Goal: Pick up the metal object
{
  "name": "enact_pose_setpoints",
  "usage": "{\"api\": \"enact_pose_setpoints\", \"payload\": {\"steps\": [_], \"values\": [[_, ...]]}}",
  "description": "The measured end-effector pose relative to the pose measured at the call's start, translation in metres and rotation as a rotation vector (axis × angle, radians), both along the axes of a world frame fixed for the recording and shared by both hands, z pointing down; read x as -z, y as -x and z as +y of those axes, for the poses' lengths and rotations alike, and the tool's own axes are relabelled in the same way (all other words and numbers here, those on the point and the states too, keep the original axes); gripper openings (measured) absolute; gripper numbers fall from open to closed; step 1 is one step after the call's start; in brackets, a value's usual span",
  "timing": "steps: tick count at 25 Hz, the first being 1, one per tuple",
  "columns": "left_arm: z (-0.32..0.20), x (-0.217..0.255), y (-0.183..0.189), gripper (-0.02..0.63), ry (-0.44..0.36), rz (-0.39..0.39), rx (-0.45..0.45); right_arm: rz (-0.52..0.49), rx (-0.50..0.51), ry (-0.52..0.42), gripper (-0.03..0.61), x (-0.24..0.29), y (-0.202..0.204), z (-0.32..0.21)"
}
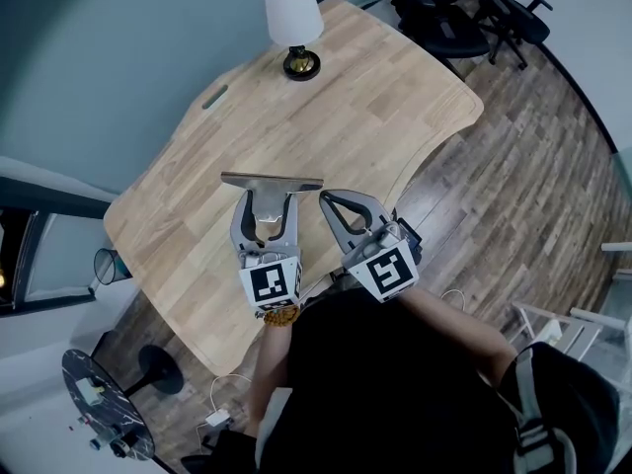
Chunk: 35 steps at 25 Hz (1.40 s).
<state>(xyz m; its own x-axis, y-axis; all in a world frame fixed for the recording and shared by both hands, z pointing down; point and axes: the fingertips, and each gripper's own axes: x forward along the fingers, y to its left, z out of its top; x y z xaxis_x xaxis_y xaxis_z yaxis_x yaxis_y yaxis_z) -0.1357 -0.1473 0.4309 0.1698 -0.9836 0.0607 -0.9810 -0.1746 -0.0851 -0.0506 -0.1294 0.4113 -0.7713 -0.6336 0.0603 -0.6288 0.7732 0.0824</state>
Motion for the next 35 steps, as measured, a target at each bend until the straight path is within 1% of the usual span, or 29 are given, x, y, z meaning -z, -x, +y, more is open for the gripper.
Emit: {"api": "enact_pose_setpoints", "payload": {"steps": [9, 25, 30, 35], "values": [[0.006, -0.003, 0.002, 0.304, 0.007, -0.003, 0.007, -0.002, 0.033, 0.007, 0.000, 0.001, 0.005, 0.008], [0.006, -0.006, 0.012, 0.304, 0.020, -0.007, 0.020, 0.010, 0.060, 0.005, 0.000, -0.001, 0.016, 0.010], [0.008, -0.015, 0.016, 0.304, 0.042, -0.011, 0.022, 0.003, 0.072, 0.010, 0.000, -0.001, 0.022, 0.012], [0.009, -0.013, 0.019, 0.304, 0.036, -0.011, 0.025, 0.005, 0.084, 0.010, 0.000, -0.003, 0.025, 0.015]]}}
